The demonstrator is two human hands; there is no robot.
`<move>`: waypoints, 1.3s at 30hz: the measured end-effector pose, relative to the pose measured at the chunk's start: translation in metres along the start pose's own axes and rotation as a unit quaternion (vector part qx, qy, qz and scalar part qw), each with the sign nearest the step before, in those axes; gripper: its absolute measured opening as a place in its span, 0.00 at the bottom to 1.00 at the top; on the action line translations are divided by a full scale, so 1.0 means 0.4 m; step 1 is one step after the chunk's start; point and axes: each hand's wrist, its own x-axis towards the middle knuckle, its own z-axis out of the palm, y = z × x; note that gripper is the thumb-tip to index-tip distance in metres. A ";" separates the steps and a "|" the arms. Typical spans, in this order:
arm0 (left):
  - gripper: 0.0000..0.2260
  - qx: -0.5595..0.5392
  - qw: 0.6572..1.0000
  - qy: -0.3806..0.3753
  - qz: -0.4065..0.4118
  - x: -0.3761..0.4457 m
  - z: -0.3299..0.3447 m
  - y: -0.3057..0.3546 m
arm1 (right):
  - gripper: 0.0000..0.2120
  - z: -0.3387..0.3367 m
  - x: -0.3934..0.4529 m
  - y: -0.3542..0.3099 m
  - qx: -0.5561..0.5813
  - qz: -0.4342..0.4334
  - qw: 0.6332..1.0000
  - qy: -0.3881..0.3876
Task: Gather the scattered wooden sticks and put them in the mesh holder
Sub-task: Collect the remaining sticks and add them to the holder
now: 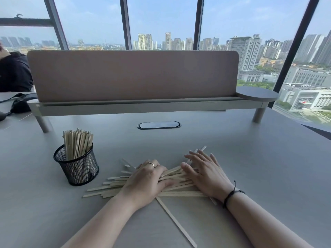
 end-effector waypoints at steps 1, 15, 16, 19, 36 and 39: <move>0.36 0.012 1.000 -0.002 0.002 0.001 0.000 0.002 | 0.44 -0.001 -0.001 -0.001 -0.004 -0.003 1.000 -0.008; 0.11 0.115 0.989 0.074 0.064 -0.004 0.010 0.007 | 0.39 0.009 -0.025 0.014 -0.035 -0.051 0.998 0.018; 0.12 0.126 0.987 0.078 0.068 -0.004 0.008 0.009 | 0.39 0.006 -0.027 0.013 -0.027 -0.053 0.998 0.022; 0.06 0.166 0.979 0.088 0.077 -0.007 0.000 0.017 | 0.39 0.001 -0.034 0.010 -0.001 -0.060 0.997 0.038; 0.09 0.176 0.969 0.139 0.103 -0.022 -0.031 0.068 | 0.16 -0.012 -0.075 -0.084 0.197 -0.072 0.968 0.136; 0.09 0.171 0.970 0.154 0.083 -0.020 -0.041 0.066 | 0.23 -0.004 -0.091 -0.122 0.189 -0.104 0.967 0.133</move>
